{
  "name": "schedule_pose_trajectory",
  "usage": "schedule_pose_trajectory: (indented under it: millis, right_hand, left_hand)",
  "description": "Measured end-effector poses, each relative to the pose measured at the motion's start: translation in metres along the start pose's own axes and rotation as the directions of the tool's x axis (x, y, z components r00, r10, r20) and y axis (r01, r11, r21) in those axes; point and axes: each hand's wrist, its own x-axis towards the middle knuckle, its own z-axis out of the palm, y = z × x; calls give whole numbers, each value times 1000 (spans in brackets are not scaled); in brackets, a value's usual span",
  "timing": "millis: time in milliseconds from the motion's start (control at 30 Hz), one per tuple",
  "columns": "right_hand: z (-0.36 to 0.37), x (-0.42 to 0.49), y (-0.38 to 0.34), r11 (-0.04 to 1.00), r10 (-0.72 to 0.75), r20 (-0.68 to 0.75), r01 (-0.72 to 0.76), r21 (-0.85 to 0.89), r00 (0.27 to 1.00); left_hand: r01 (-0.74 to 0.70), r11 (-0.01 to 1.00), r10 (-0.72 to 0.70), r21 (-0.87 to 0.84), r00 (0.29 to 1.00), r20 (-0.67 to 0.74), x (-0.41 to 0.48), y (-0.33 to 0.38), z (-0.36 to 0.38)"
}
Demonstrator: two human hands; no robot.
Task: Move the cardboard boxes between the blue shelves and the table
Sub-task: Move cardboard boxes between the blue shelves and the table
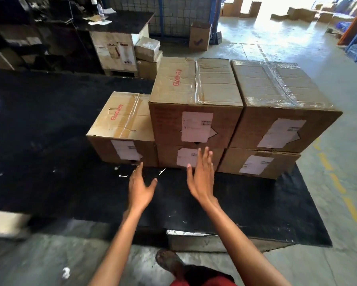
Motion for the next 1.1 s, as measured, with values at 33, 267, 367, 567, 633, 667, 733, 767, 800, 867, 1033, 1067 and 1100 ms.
schedule_pose_trajectory:
  millis: [33,267,367,567,633,667,733,767,800,867,1033,1067,1100]
  right_hand:
    - [10,-11,-8,999,-33,71,34,-11,997]
    - [81,-83,-120,899,-393,464,439,10,794]
    - [109,-133,-187,758,-585,569,639,130,578]
    - [129,-261,-309,351,-834,551,797,492,27]
    - [122,-304,-336,223,-857,495,763,607,-144]
    - [117,-323,-346,155,-860,459,740,654,-225]
    - [102,-361,-361,32,-846,377,670,741,-377]
    - [93,-379,-366,-20,-829,335,622,783,-448]
    - [84,-396,-369,-69,-805,292,570,819,-517]
    - [64,-427,-372,-151,-751,202,461,874,-628]
    - [14,-485,-367,-294,-592,-13,200,935,-806]
    - [5,-494,-364,-297,-562,-44,152,943,-826]
    - [-4,-503,-363,-294,-537,-72,107,950,-840]
  left_hand:
    - [30,999,-30,42,999,-11,-20,-15,-8]
    - [321,936,-258,146,905,-339,-161,-102,-111]
    - [480,869,-359,119,779,-515,-230,-120,-159]
    - [716,695,-446,-65,359,-819,-362,-110,-215]
    - [757,634,-444,-160,186,-877,-399,-95,-221]
    - [763,613,-427,-204,102,-898,-416,-85,-222]
    - [774,567,-395,-281,-44,-917,-446,-64,-221]
    - [779,540,-381,-319,-112,-918,-460,-53,-218]
    - [778,517,-366,-357,-177,-914,-472,-43,-215]
    - [764,483,-328,-427,-295,-898,-492,-21,-205]
    - [688,434,-240,-581,-534,-811,-520,27,-169]
    - [671,431,-229,-604,-565,-792,-524,35,-163]
    - [657,424,-219,-624,-594,-774,-529,41,-158]
